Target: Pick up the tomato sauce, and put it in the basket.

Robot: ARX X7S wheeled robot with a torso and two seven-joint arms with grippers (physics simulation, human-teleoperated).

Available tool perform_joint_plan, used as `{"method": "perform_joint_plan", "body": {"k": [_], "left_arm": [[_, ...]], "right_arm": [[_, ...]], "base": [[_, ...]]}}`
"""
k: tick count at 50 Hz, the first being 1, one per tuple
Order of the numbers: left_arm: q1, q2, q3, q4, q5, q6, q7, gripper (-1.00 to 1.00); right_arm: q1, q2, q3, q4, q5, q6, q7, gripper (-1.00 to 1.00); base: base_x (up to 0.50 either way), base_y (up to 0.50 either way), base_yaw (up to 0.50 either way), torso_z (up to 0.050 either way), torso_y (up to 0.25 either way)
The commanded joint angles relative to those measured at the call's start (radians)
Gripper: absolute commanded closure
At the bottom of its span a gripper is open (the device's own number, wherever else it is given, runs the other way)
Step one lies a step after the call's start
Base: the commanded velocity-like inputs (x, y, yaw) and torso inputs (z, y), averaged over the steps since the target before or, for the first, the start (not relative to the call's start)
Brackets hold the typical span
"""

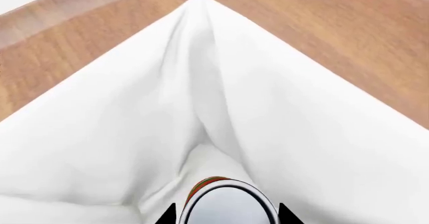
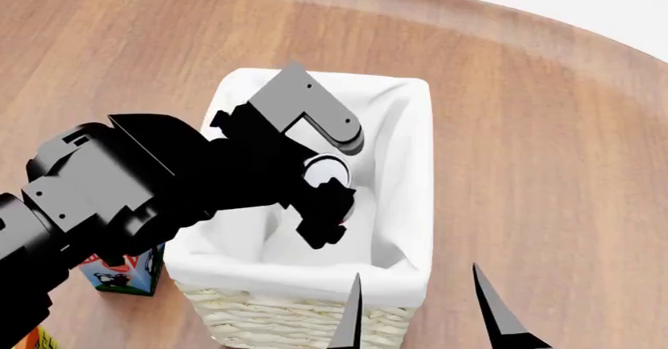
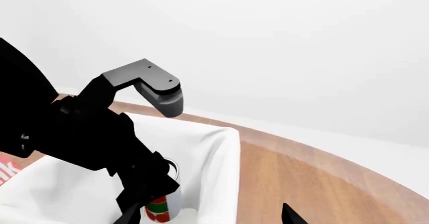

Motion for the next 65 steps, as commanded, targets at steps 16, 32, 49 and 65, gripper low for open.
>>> {"method": "perform_joint_plan", "body": {"k": [16,32,49,65], "left_arm": [[0.004,0.001,-0.006,0.000,-0.031,0.005,-0.028,-1.00],[0.024,0.001,-0.010,-0.031,-0.033,0.034,-0.023,-1.00],[0.004,-0.053,-0.056,0.016,-0.110,0.207,-0.069,-1.00],[0.089,-0.418,-0.147,0.678,-0.037,0.442,-0.473,-1.00]], "right_arm": [[0.000,0.005,-0.005,0.008,0.002,-0.011,0.003,-1.00],[0.003,0.008,-0.004,0.001,0.007,-0.006,0.008,-1.00],[-0.002,0.016,0.001,-0.021,0.013,0.012,0.023,-1.00],[0.002,0.024,0.006,-0.047,0.015,0.031,0.035,-1.00]], "base": [[0.00,0.00,0.00,0.000,0.000],[0.00,0.00,0.00,0.000,0.000],[0.00,0.00,0.00,0.000,0.000],[0.00,0.00,0.00,0.000,0.000]]}}
